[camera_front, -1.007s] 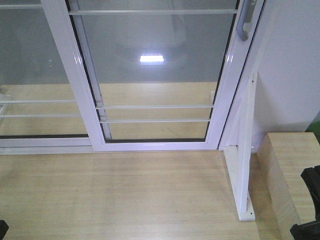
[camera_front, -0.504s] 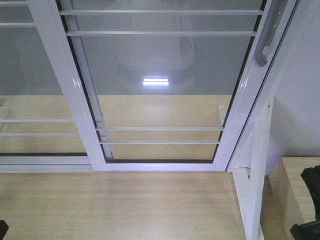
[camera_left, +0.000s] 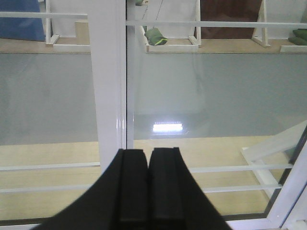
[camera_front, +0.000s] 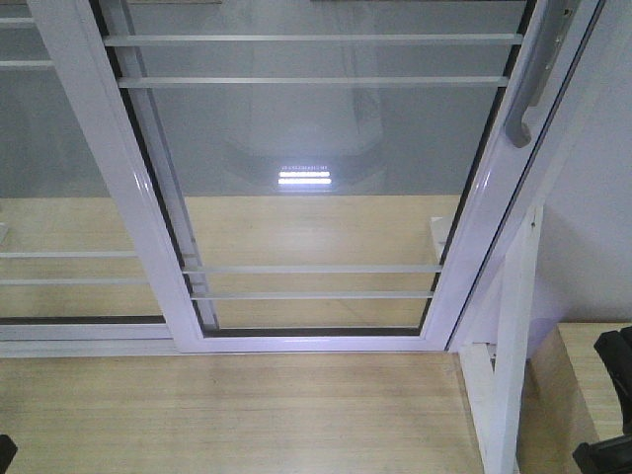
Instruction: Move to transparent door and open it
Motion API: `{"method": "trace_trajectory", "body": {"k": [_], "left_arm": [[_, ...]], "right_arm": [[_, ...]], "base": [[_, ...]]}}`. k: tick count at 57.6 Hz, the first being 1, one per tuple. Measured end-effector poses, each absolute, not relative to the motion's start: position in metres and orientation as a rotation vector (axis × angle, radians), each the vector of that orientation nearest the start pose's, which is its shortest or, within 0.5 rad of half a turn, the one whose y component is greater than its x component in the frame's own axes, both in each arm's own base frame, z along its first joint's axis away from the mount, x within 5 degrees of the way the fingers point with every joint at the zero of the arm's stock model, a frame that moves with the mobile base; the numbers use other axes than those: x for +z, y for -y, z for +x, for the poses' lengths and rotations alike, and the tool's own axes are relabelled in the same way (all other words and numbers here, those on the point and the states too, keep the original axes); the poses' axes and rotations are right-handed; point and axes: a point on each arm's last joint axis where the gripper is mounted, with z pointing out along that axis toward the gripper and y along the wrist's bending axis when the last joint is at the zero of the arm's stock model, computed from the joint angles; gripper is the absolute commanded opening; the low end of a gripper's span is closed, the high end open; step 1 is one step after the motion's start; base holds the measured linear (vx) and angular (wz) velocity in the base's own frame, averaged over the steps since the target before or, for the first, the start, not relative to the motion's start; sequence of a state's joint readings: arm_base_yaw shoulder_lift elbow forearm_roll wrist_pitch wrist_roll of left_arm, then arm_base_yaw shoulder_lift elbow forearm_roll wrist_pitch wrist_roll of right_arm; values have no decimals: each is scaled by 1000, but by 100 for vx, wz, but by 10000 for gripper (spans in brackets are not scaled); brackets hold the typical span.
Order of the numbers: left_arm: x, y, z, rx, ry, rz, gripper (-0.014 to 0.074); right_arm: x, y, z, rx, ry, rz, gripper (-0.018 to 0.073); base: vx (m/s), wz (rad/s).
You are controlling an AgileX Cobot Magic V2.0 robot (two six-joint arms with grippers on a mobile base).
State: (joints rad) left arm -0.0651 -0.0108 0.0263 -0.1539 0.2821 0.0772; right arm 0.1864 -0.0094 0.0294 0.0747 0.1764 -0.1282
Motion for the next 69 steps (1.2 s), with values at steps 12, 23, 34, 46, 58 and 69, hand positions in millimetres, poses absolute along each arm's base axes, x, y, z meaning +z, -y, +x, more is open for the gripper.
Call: {"method": "trace_trajectory", "body": {"k": [12, 23, 34, 46, 58, 69], "left_arm": [[180, 7, 54, -136, -1780, 26, -2], [180, 7, 54, -136, -1780, 26, -2], [180, 7, 54, -136, -1780, 26, -2], [180, 7, 54, -136, -1780, 26, -2], [180, 7, 54, -136, -1780, 26, -2], [180, 7, 54, -136, -1780, 26, -2]], "right_arm": [[188, -12, 55, 110, -1667, -212, 0], [188, -12, 55, 110, -1667, -212, 0], [188, -12, 55, 110, -1667, -212, 0], [188, -12, 55, 110, -1667, -212, 0], [188, -12, 55, 110, -1667, -212, 0], [188, -12, 55, 110, -1667, -212, 0]], "base": [[3, -2], [3, -1], [3, -1], [3, 0], [4, -1], [2, -2]]}}
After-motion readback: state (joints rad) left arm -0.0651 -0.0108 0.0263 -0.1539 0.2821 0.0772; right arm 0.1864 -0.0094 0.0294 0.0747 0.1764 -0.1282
